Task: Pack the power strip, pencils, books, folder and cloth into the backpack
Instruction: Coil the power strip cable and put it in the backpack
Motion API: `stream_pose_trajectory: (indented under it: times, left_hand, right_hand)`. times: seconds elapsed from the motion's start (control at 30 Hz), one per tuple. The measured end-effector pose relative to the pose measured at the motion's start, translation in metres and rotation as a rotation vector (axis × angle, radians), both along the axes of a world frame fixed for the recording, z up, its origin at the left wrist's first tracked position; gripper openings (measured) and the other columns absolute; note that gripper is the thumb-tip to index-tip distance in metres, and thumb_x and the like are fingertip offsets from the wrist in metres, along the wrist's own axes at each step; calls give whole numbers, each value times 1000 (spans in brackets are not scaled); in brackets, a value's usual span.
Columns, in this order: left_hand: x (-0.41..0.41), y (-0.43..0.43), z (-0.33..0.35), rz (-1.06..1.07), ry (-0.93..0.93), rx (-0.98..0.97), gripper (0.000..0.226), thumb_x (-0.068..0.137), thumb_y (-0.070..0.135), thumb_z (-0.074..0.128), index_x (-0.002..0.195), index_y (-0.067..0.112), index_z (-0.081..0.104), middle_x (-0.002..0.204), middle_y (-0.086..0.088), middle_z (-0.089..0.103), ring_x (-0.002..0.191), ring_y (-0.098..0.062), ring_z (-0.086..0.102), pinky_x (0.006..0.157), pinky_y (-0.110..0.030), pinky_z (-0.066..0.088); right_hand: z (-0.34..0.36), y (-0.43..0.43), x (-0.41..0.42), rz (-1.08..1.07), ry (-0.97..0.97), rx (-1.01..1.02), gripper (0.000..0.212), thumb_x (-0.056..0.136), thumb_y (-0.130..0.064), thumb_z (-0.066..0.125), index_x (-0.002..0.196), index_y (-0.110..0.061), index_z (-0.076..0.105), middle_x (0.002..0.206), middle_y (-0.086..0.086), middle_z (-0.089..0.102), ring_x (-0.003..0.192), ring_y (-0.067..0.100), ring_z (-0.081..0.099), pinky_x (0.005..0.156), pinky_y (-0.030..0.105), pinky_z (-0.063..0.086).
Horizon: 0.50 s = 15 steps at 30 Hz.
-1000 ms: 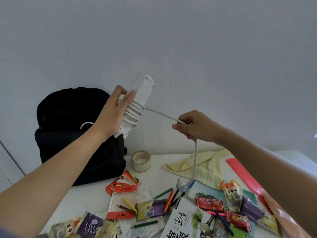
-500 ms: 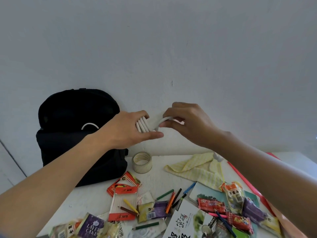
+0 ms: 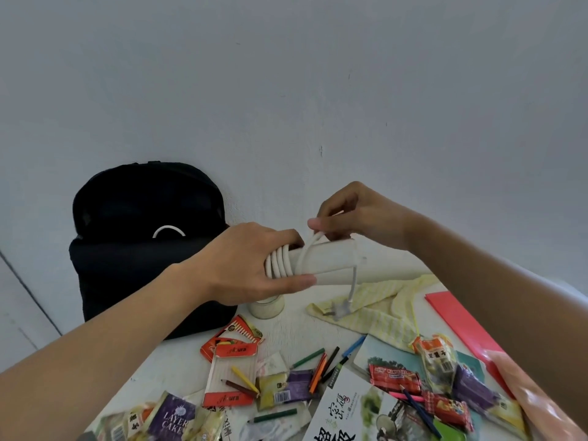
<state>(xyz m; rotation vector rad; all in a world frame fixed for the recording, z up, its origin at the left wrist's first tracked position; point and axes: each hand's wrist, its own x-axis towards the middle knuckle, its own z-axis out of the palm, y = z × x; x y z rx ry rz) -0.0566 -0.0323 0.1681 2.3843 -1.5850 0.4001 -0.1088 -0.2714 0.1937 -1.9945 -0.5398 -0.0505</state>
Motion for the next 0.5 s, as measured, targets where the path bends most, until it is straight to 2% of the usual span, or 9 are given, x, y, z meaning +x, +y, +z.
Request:
stream_pose_trajectory:
  times: [0.07, 0.1, 0.17, 0.2, 0.27, 0.33, 0.4, 0.47, 0.5]
  left_hand:
    - [-4, 0, 2, -54, -91, 8, 64, 85, 86, 39, 115, 34, 60, 82, 16, 64, 69, -5, 61, 65, -29, 52]
    - [-5, -1, 2, -76, -102, -2, 65, 86, 86, 39, 116, 32, 60, 83, 15, 64, 69, -6, 61, 64, -30, 52]
    - [-7, -1, 1, -119, 34, -84, 63, 87, 81, 46, 116, 28, 63, 84, 11, 67, 71, -9, 66, 62, -32, 54]
    - [-8, -1, 0, -135, 151, -161, 61, 88, 78, 50, 115, 26, 64, 84, 8, 68, 71, -12, 67, 61, -33, 55]
    - [-10, 0, -2, -167, 335, -363, 55, 88, 74, 53, 112, 26, 64, 84, 6, 68, 71, -16, 69, 58, -27, 55]
    - [-11, -1, -3, -173, 423, -558, 47, 89, 71, 53, 114, 32, 58, 87, 9, 68, 73, -15, 69, 62, -23, 54]
    - [-8, -2, -2, -126, 521, -700, 41, 90, 64, 55, 124, 42, 47, 98, 15, 68, 82, -14, 71, 70, -26, 59]
    - [1, -2, -1, -43, 599, -800, 45, 89, 61, 54, 130, 45, 45, 103, 21, 67, 92, -9, 71, 77, -26, 59]
    - [8, 0, -2, 0, 619, -839, 45, 88, 62, 54, 128, 40, 49, 100, 21, 68, 90, -6, 70, 76, -25, 58]
  right_hand:
    - [-2, -4, 1, 33, 93, 16, 43, 84, -24, 75, 75, 16, 63, 64, 15, 49, 64, 32, 35, 59, 34, 29]
    - [-3, -4, 1, 45, 118, 8, 42, 84, -27, 75, 71, 11, 63, 63, 13, 47, 63, 32, 33, 60, 37, 26]
    - [-8, -5, 3, -4, 126, 15, 36, 89, -29, 73, 64, -4, 65, 60, 8, 48, 59, 26, 40, 61, 37, 29]
    - [-12, -8, 4, -46, 127, 34, 36, 93, -23, 70, 62, -8, 63, 57, 3, 49, 55, 19, 44, 60, 36, 29]
    - [-20, -13, 8, -102, 161, 96, 32, 95, -10, 62, 63, -5, 59, 52, -1, 42, 48, 11, 35, 55, 30, 23]
    - [-26, -19, 8, -129, 220, 117, 40, 93, -34, 68, 67, -4, 60, 55, 3, 28, 51, 16, 24, 53, 27, 24]
    - [-29, -22, 7, -171, 264, 82, 53, 90, -54, 61, 70, -5, 60, 60, 5, 21, 56, 19, 22, 56, 26, 28]
    - [-33, -21, 5, -202, 283, -15, 55, 94, -55, 56, 72, -4, 59, 59, 5, 23, 53, 19, 27, 56, 25, 34]
    - [-35, -19, 5, -218, 278, -110, 53, 95, -53, 55, 73, -6, 59, 57, 4, 29, 50, 17, 33, 55, 23, 37]
